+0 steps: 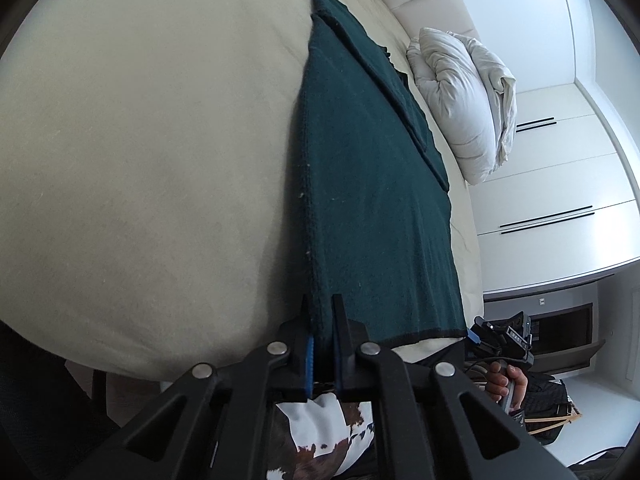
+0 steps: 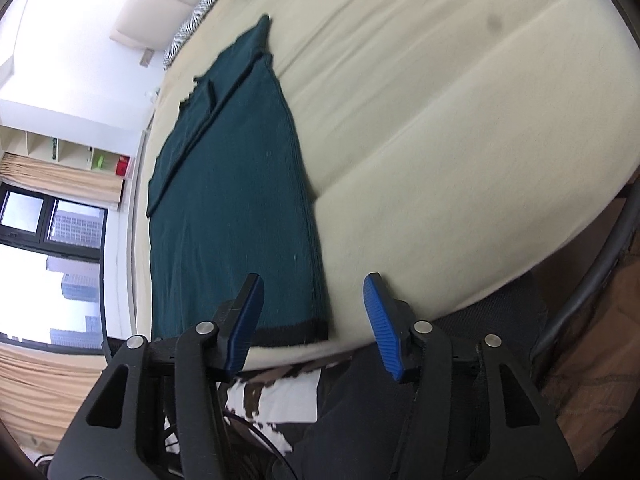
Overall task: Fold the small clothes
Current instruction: 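Release the folded sides and smooth the sweater's hem with both grippers, then lift the hem with both grippers and fold it over toward the collar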
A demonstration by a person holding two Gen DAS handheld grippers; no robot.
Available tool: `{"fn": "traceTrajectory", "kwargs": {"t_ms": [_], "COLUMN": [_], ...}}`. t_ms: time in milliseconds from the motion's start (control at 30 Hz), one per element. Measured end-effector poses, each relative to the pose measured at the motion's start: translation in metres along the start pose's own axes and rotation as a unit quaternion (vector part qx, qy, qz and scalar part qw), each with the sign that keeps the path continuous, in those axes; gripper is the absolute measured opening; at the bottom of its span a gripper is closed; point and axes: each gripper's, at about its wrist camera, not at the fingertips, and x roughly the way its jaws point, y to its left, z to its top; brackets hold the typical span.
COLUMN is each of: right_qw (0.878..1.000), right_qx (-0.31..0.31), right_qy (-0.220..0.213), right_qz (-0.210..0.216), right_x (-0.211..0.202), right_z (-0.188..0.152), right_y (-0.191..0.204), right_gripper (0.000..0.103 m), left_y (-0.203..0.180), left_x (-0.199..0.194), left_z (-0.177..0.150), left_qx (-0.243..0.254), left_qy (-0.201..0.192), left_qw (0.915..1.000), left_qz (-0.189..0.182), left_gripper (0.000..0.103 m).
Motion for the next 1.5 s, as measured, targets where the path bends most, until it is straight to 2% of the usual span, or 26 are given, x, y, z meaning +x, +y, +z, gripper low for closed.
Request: {"fn": "traceTrajectory", "kwargs": {"t_ms": [233, 333, 433, 500, 600, 1133, 1500], "right_qw": [0.999, 0.999, 0.999, 0.999, 0.999, 1.000, 0.998], "right_qx": [0.013, 0.023, 0.033, 0.032, 0.025, -0.008, -0.031], "right_qy": [0.034, 0.034, 0.031, 0.033, 0.035, -0.007, -0.049], "right_qz": [0.006, 0.016, 0.027, 0.024, 0.018, 0.008, 0.040], "right_x": [0.018, 0.022, 0.022, 0.023, 0.025, 0.011, -0.018], "right_z": [-0.005, -0.006, -0.007, -0.008, -0.010, -0.013, -0.013], "right_y": [0.001, -0.004, -0.010, -0.012, -0.011, 0.004, 0.031], "right_gripper": [0.037, 0.032, 0.025, 0.015, 0.008, 0.005, 0.005], "left_y": [0.001, 0.002, 0.002, 0.002, 0.001, -0.004, -0.017], "left_x": [-0.002, -0.002, -0.002, -0.001, -0.002, -0.011, -0.028], "left_z": [-0.002, -0.002, -0.002, -0.001, -0.001, -0.003, 0.001], "left_qx": [-0.003, -0.003, -0.003, -0.003, -0.003, 0.007, 0.022], "left_qy": [-0.002, -0.002, -0.002, -0.003, -0.004, -0.026, -0.050], "left_qw": [1.0000, 1.0000, 1.0000, 1.0000, 1.0000, 0.9996, 0.9983], "left_qz": [0.000, 0.000, 0.000, -0.001, -0.002, -0.001, -0.020], "left_gripper": [0.008, 0.008, 0.008, 0.008, 0.007, 0.007, 0.006]}}
